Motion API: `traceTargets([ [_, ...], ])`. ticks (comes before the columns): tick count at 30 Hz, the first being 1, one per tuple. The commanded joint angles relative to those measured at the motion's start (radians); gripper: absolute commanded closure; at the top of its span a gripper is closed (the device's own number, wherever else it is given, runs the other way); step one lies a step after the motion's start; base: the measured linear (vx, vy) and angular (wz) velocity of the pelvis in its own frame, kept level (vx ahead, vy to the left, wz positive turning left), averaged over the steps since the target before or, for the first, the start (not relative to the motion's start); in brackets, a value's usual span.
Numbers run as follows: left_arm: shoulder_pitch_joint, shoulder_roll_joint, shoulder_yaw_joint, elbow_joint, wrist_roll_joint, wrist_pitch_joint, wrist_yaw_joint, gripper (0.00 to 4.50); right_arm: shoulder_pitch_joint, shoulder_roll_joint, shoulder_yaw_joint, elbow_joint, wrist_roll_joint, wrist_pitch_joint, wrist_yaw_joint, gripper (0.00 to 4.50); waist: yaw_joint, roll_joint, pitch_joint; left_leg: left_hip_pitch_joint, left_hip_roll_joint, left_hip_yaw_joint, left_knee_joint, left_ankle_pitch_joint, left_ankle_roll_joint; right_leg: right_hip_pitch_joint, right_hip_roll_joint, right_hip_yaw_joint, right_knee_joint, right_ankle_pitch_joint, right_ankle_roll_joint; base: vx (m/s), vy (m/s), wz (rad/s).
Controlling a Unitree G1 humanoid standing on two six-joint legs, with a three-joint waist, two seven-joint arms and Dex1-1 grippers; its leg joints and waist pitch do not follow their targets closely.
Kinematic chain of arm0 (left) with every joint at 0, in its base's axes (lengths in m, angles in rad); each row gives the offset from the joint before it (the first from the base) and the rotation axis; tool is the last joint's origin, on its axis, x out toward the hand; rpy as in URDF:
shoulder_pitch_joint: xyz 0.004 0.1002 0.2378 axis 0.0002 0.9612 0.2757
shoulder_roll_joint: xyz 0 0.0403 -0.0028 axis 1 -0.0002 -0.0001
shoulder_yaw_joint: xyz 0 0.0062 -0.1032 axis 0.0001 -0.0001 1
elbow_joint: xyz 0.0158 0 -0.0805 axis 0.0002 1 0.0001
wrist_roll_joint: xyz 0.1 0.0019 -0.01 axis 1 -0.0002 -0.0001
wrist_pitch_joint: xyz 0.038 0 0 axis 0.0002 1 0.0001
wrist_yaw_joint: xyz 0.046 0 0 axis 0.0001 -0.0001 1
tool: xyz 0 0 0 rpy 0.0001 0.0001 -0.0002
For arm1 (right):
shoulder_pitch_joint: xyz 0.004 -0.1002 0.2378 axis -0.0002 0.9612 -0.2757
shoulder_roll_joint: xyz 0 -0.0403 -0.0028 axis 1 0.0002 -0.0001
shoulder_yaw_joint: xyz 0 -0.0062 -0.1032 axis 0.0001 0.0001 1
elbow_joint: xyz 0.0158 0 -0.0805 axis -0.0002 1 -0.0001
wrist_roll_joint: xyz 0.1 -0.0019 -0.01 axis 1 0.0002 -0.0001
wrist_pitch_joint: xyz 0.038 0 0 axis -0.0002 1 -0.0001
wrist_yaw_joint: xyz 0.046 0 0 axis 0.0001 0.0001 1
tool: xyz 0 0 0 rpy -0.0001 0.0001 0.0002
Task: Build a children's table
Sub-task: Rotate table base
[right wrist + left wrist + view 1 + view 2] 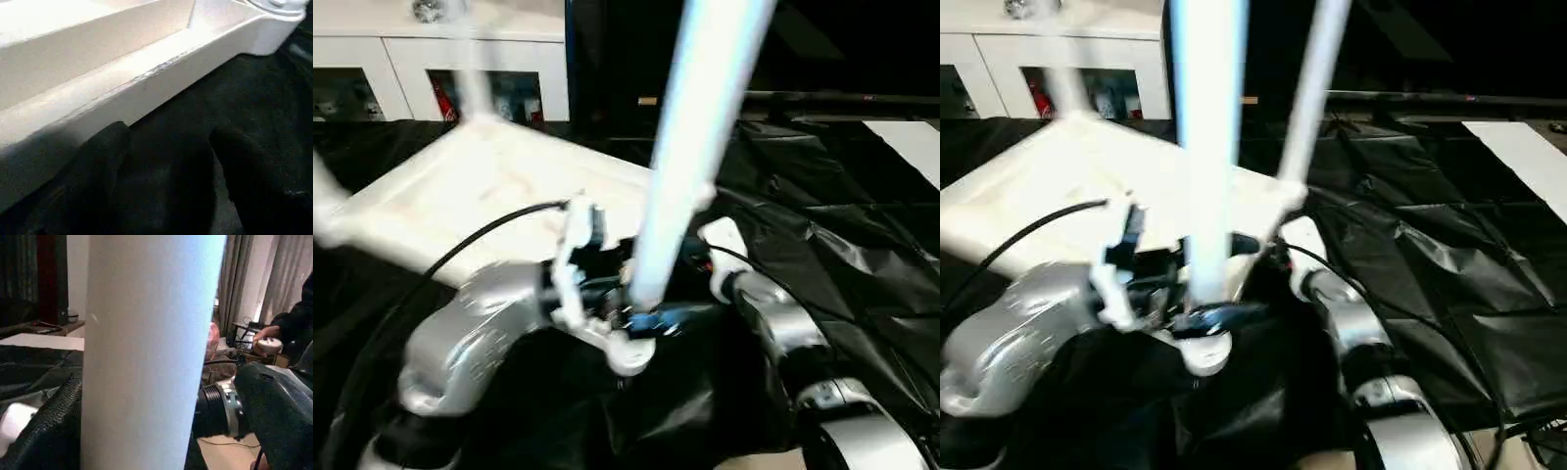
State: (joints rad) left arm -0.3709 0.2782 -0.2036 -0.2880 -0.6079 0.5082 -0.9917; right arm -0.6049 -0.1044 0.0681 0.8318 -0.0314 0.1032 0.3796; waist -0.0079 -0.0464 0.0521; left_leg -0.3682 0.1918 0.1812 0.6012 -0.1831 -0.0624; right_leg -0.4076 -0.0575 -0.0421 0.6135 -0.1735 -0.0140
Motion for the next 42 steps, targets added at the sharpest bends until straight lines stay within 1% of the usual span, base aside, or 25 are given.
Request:
traceTargets([
  [1, -0.037, -0.029, -0.042, 0.018, 0.019, -0.023, -0.005, 0.07, -0.035, 0.035, 0.036, -0.002, 0.012, -0.034, 0.048, 1.25, 0.011, 0.016, -0.065, 0.007, 0.029, -0.008, -0.067, -0.202, -0.012, 0.054, -0.061, 0.040, -0.060, -0.154, -0.215, 0.000, 0.000, 0.00],
  [5, -0.083, -0.074, -0.066, 0.084, 0.056, -0.065, 0.009, 0.07, -0.041, 0.043, 0.036, 0.012, 0.012, -0.058, 0.075, 1.25, 0.010, 0.015, -0.062, 0.008, 0.030, -0.008, -0.067, -0.237, -0.015, 0.053, -0.062, 0.040, -0.067, -0.197, -0.212, 0.000, 0.000, 0.00],
  [6, -0.106, -0.100, -0.071, 0.124, 0.082, -0.096, 0.027, 0.07, -0.044, 0.043, 0.033, 0.022, 0.009, -0.067, 0.070, 1.25, 0.013, 0.019, -0.063, 0.009, 0.030, -0.008, -0.067, -0.235, -0.016, 0.053, -0.061, 0.040, -0.067, -0.200, -0.211, 0.000, 0.000, 0.00],
  [9, -0.121, -0.116, -0.073, 0.154, 0.097, -0.108, 0.037, 0.07, -0.046, 0.043, 0.026, 0.027, 0.013, -0.071, 0.076, 1.25, 0.015, 0.016, -0.064, 0.009, 0.030, -0.010, -0.068, -0.244, -0.018, 0.056, -0.063, 0.039, -0.068, -0.207, -0.211, 0.000, 0.000, 0.00],
  [10, -0.128, -0.122, -0.074, 0.171, 0.111, -0.122, 0.045, 0.07, -0.047, 0.040, 0.022, 0.030, 0.014, -0.075, 0.076, 1.25, 0.016, 0.020, -0.064, 0.009, 0.030, -0.011, -0.067, -0.239, -0.016, 0.055, -0.064, 0.040, -0.066, -0.200, -0.213, 0.000, 0.000, 0.00],
  [12, -0.141, -0.128, -0.082, 0.209, 0.160, -0.161, 0.074, 0.07, -0.048, 0.028, 0.015, 0.033, 0.014, -0.083, 0.073, 1.25, 0.017, 0.016, -0.065, 0.008, 0.030, -0.009, -0.066, -0.231, -0.008, 0.056, -0.064, 0.040, -0.068, -0.185, -0.217, 0.000, 0.000, 0.00],
  [16, -0.143, -0.128, -0.084, 0.215, 0.173, -0.171, 0.081, 0.07, -0.048, 0.024, 0.014, 0.033, 0.013, -0.085, 0.071, 1.25, 0.021, 0.017, -0.066, 0.009, 0.032, -0.009, -0.066, -0.212, 0.000, 0.057, -0.064, 0.040, -0.064, -0.164, -0.227, 0.000, 0.000, 0.00],
  [21, -0.145, -0.128, -0.085, 0.222, 0.178, -0.166, 0.090, 0.07, -0.049, 0.019, 0.012, 0.037, 0.010, -0.087, 0.065, 1.25, 0.021, 0.019, -0.064, 0.010, 0.032, -0.009, -0.067, -0.229, -0.003, 0.056, -0.063, 0.039, -0.065, -0.176, -0.233, 0.000, 0.000, 0.00],
  [22, -0.135, -0.100, -0.088, 0.232, 0.193, -0.175, 0.074, 0.07, -0.044, 0.001, 0.002, 0.026, 0.018, -0.077, 0.075, 1.25, 0.021, 0.018, -0.064, 0.010, 0.032, -0.009, -0.067, -0.230, -0.003, 0.056, -0.063, 0.039, -0.065, -0.177, -0.231, 0.000, 0.000, 0.00],
  [23, -0.125, -0.070, -0.091, 0.242, 0.209, -0.184, 0.057, 0.07, -0.038, -0.017, -0.009, 0.014, 0.027, -0.067, 0.087, 1.25, 0.021, 0.038, -0.062, 0.013, 0.031, -0.010, -0.069, -0.252, -0.008, 0.052, -0.060, 0.037, -0.073, -0.181, -0.230, 0.000, 0.000, 0.00],
  [24, -0.109, -0.028, -0.093, 0.256, 0.228, -0.197, 0.026, 0.07, -0.025, -0.044, -0.019, -0.012, 0.038, -0.051, 0.114, 1.25, 0.018, 0.029, -0.062, 0.014, 0.030, -0.011, -0.069, -0.270, -0.005, 0.056, -0.058, 0.037, -0.069, -0.197, -0.229, 0.000, 0.000, 0.00],
  [25, -0.103, -0.013, -0.094, 0.262, 0.235, -0.202, 0.015, 0.07, -0.020, -0.054, -0.023, -0.021, 0.043, -0.046, 0.124, 1.25, 0.022, 0.034, -0.062, 0.015, 0.027, -0.012, -0.068, -0.271, 0.001, 0.056, -0.060, 0.037, -0.071, -0.207, -0.225, 0.000, 0.000, 0.00],
  [26, -0.078, 0.053, -0.099, 0.278, 0.250, -0.214, -0.048, 0.07, 0.010, -0.099, -0.017, -0.076, 0.050, -0.021, 0.187, 1.25, 0.023, 0.036, -0.061, 0.011, 0.027, -0.012, -0.067, -0.260, 0.007, 0.058, -0.060, 0.038, -0.070, -0.215, -0.217, 0.000, 0.000, 0.00],
  [27, -0.072, 0.073, -0.103, 0.287, 0.258, -0.221, -0.067, 0.07, 0.021, -0.114, -0.013, -0.094, 0.052, -0.014, 0.210, 1.25, 0.026, 0.036, -0.061, 0.012, 0.027, -0.011, -0.067, -0.252, 0.012, 0.059, -0.060, 0.039, -0.072, -0.218, -0.210, 0.000, 0.000, 0.00],
  [28, -0.063, 0.101, -0.108, 0.298, 0.268, -0.229, -0.094, 0.33, 0.036, -0.133, -0.008, -0.119, 0.053, -0.005, 0.242, 1.25, 0.028, 0.039, -0.060, 0.011, 0.026, -0.009, -0.067, -0.238, 0.016, 0.058, -0.058, 0.039, -0.072, -0.223, -0.200, 0.000, 0.000, 0.00],
  [29, -0.058, 0.129, -0.117, 0.317, 0.282, -0.238, -0.121, 0.33, 0.056, -0.156, 0.003, -0.149, 0.053, 0.003, 0.286, 1.25, 0.032, 0.047, -0.062, 0.012, 0.026, -0.010, -0.066, -0.222, 0.013, 0.056, -0.060, 0.039, -0.071, -0.220, -0.206, 0.000, 0.000, 0.00],
  [32, -0.075, 0.192, -0.146, 0.426, 0.328, -0.289, -0.201, 0.47, 0.128, -0.238, 0.040, -0.273, 0.071, 0.020, 0.434, 1.25, 0.043, 0.051, -0.060, 0.016, 0.029, -0.007, -0.069, -0.239, 0.013, 0.052, -0.059, 0.040, -0.074, -0.229, -0.207, 0.000, 0.000, 0.00],
  [33, -0.075, 0.192, -0.146, 0.426, 0.328, -0.289, -0.201, 0.47, 0.128, -0.238, 0.040, -0.273, 0.071, 0.020, 0.434, 1.25, 0.045, 0.049, -0.059, 0.017, 0.029, -0.009, -0.070, -0.248, 0.014, 0.052, -0.059, 0.039, -0.077, -0.238, -0.204, 0.000, 0.000, 0.00],
  [34, -0.092, 0.218, -0.170, 0.481, 0.361, -0.321, -0.221, 0.74, 0.162, -0.284, 0.051, -0.341, 0.095, 0.037, 0.504, 1.25, 0.048, 0.053, -0.060, 0.017, 0.030, -0.010, -0.070, -0.250, 0.013, 0.054, -0.060, 0.039, -0.074, -0.234, -0.207, 0.000, 0.000, 0.00],
  [36, -0.099, 0.227, -0.182, 0.500, 0.380, -0.335, -0.223, 0.83, 0.174, -0.301, 0.054, -0.369, 0.105, 0.049, 0.526, 1.25, 0.051, 0.050, -0.059, 0.016, 0.032, -0.010, -0.071, -0.255, 0.015, 0.054, -0.061, 0.039, -0.075, -0.239, -0.209, 0.000, 0.000, 0.00],
  [37, -0.106, 0.234, -0.198, 0.527, 0.405, -0.354, -0.223, 0.83, 0.193, -0.332, 0.060, -0.412, 0.119, 0.064, 0.566, 1.25, 0.051, 0.052, -0.060, 0.016, 0.030, -0.010, -0.069, -0.255, 0.013, 0.055, -0.062, 0.039, -0.074, -0.246, -0.209, 0.000, 0.000, 0.00],
  [39, -0.111, 0.237, -0.208, 0.550, 0.425, -0.369, -0.225, 1.15, 0.210, -0.357, 0.063, -0.452, 0.131, 0.082, 0.599, 1.25, 0.058, 0.051, -0.058, 0.022, 0.033, -0.009, -0.068, -0.269, 0.017, 0.051, -0.063, 0.041, -0.079, -0.282, -0.197, 0.000, 0.000, 0.00],
  [40, -0.116, 0.235, -0.216, 0.575, 0.444, -0.378, -0.222, 1.28, 0.225, -0.382, 0.065, -0.489, 0.144, 0.097, 0.631, 1.25, 0.057, 0.050, -0.058, 0.017, 0.032, -0.011, -0.070, -0.269, 0.013, 0.052, -0.067, 0.040, -0.081, -0.309, -0.196, 0.000, 0.000, 0.00],
  [41, -0.116, 0.235, -0.216, 0.575, 0.444, -0.378, -0.222, 1.28, 0.225, -0.382, 0.065, -0.489, 0.144, 0.097, 0.631, 1.25, 0.058, 0.053, -0.058, 0.016, 0.031, -0.012, -0.070, -0.269, 0.011, 0.054, -0.067, 0.039, -0.082, -0.318, -0.194, 0.000, 0.000, 0.00],
  [42, -0.119, 0.233, -0.227, 0.601, 0.459, -0.387, -0.232, 1.33, 0.245, -0.420, 0.066, -0.540, 0.158, 0.120, 0.676, 1.25, 0.058, 0.050, -0.058, 0.018, 0.032, -0.011, -0.070, -0.270, 0.011, 0.050, -0.067, 0.040, -0.084, -0.326, -0.188, 0.000, 0.000, 0.00],
])
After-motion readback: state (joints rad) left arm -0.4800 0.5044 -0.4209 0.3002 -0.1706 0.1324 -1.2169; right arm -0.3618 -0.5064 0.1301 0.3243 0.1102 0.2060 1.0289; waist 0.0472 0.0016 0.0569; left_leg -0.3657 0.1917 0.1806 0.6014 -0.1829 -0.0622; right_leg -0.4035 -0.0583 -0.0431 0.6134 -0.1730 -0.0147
